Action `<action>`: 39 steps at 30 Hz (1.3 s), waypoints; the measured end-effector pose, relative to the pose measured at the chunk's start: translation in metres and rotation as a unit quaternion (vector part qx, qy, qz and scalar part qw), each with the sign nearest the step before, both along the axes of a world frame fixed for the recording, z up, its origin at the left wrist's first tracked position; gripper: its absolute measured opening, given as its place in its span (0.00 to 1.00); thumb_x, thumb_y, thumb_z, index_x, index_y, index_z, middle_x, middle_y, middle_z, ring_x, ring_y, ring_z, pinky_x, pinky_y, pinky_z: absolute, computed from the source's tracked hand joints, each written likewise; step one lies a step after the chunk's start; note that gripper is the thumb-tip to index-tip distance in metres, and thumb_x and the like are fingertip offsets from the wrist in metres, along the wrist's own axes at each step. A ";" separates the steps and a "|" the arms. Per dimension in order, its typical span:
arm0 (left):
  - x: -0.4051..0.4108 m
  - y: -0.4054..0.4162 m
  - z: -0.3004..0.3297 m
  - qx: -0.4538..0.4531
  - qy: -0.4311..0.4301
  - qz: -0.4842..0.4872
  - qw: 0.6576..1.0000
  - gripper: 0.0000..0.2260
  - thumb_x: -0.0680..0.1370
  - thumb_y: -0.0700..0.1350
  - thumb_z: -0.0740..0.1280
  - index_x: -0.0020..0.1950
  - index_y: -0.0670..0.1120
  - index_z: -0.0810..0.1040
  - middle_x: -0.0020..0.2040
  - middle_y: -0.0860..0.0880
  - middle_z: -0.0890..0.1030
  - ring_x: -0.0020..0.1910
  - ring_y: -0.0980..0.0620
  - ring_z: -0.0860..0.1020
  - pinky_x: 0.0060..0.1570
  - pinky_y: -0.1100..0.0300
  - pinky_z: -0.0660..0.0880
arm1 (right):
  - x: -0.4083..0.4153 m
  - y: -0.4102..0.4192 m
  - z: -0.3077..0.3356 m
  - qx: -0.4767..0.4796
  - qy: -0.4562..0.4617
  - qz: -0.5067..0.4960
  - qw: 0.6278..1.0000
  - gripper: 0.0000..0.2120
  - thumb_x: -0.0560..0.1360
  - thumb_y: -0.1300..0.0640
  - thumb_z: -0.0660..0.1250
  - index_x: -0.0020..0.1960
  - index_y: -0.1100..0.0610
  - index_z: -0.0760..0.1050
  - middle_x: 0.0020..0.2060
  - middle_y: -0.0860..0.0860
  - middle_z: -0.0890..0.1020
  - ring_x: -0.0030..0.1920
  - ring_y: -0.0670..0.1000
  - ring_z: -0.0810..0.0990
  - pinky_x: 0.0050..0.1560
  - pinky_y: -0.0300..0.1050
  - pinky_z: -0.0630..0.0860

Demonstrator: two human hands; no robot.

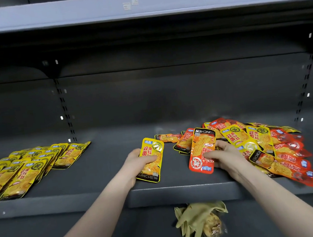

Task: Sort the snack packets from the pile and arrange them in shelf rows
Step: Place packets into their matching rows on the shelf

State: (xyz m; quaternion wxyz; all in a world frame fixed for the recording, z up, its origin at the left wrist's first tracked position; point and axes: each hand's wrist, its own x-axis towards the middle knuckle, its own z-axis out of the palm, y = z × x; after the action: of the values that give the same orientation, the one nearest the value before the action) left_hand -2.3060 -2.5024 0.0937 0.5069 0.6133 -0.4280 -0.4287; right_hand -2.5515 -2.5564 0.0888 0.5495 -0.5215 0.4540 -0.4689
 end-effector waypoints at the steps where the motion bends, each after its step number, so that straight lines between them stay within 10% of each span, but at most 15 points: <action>1: 0.004 0.004 0.001 -0.002 -0.001 0.005 1.000 0.13 0.73 0.38 0.71 0.56 0.40 0.76 0.46 0.44 0.83 0.40 0.48 0.81 0.43 0.57 0.78 | 0.006 -0.001 0.000 -0.007 -0.002 0.005 1.000 0.11 0.70 0.72 0.68 0.49 0.61 0.75 0.41 0.58 0.83 0.40 0.56 0.82 0.48 0.52 0.79; 22: 0.277 0.067 0.028 -0.017 -0.081 0.074 0.994 0.09 0.74 0.37 0.69 0.41 0.48 0.71 0.43 0.46 0.78 0.40 0.49 0.76 0.39 0.61 0.72 | 0.291 0.023 0.009 -0.062 0.029 -0.026 0.997 0.09 0.71 0.67 0.70 0.49 0.59 0.77 0.47 0.59 0.83 0.45 0.58 0.82 0.53 0.56 0.78; 27: 0.305 0.056 0.029 0.014 -0.107 0.063 0.992 0.21 0.72 0.39 0.70 0.64 0.39 0.71 0.46 0.44 0.79 0.41 0.49 0.76 0.39 0.59 0.71 | 0.309 0.021 0.009 -0.054 0.026 -0.061 0.996 0.08 0.70 0.68 0.70 0.46 0.58 0.77 0.47 0.60 0.83 0.44 0.59 0.82 0.54 0.57 0.78; 32: 0.303 0.043 0.030 -0.001 -0.138 0.082 0.987 0.14 0.74 0.39 0.68 0.56 0.44 0.69 0.45 0.47 0.76 0.39 0.51 0.73 0.37 0.60 0.69 | 0.310 0.008 0.015 -0.052 0.029 -0.072 0.996 0.08 0.71 0.68 0.70 0.48 0.59 0.76 0.48 0.60 0.82 0.46 0.60 0.82 0.54 0.57 0.78; 39: 0.284 0.017 0.023 -0.009 -0.282 0.074 0.957 0.31 0.75 0.40 0.64 0.74 0.56 0.57 0.44 0.49 0.77 0.38 0.49 0.74 0.41 0.55 0.72 | 0.306 -0.007 0.012 -0.038 0.040 -0.074 0.996 0.07 0.71 0.68 0.70 0.46 0.58 0.76 0.47 0.60 0.82 0.45 0.59 0.82 0.53 0.57 0.78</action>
State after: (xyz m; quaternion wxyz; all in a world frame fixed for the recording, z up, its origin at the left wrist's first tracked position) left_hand -2.0225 -2.4851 0.1168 0.4017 0.7345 -0.5108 -0.1955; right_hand -2.2458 -2.5633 0.1008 0.4744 -0.5257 0.4948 -0.5037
